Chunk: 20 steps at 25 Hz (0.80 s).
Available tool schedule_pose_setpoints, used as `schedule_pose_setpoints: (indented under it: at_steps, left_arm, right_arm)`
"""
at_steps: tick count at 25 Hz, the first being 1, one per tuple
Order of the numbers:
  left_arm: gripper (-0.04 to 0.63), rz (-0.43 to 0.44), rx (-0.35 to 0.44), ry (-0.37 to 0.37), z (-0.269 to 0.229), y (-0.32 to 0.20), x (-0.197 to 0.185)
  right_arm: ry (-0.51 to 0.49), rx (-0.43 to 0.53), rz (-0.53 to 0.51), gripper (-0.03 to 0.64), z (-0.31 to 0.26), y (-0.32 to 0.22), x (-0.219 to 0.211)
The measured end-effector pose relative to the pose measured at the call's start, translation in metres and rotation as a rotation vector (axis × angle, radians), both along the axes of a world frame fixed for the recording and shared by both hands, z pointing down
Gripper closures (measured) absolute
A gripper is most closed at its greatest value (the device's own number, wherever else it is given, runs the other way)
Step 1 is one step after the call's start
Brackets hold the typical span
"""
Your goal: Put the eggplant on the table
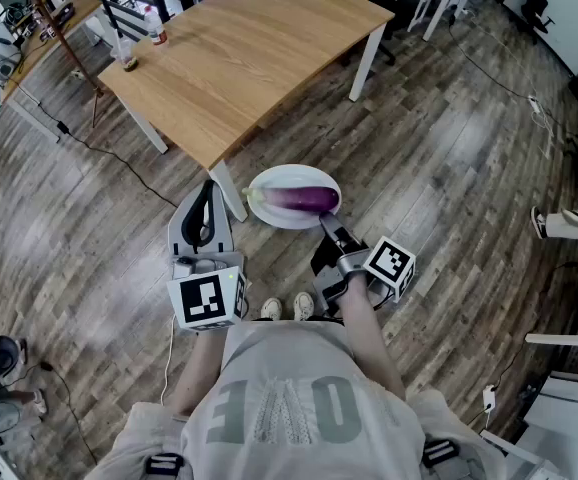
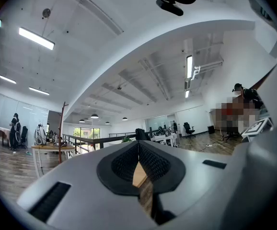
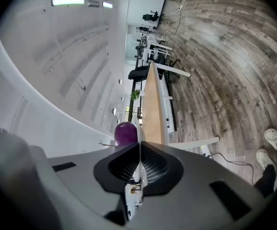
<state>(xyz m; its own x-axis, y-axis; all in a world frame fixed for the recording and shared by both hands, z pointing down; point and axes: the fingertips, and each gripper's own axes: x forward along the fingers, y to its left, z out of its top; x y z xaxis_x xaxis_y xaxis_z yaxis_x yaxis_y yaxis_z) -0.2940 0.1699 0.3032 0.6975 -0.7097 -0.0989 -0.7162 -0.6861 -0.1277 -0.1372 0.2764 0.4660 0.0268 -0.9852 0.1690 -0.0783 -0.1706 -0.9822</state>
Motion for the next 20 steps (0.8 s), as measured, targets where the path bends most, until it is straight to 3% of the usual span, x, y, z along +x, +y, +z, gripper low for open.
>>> schedule_pose_setpoints:
  at_steps: [16,20]
  left_arm:
    - [0.586,-0.024,0.005,-0.011,0.012,-0.002,0.007]
    - [0.586,-0.048,0.019,-0.006,0.008,-0.006,0.034]
  right_arm:
    - [0.006,0.001,-0.018,0.591,0.014,-0.003,0.011]
    - [-0.012,0.016,-0.036,0.591,0.01,-0.009,0.044]
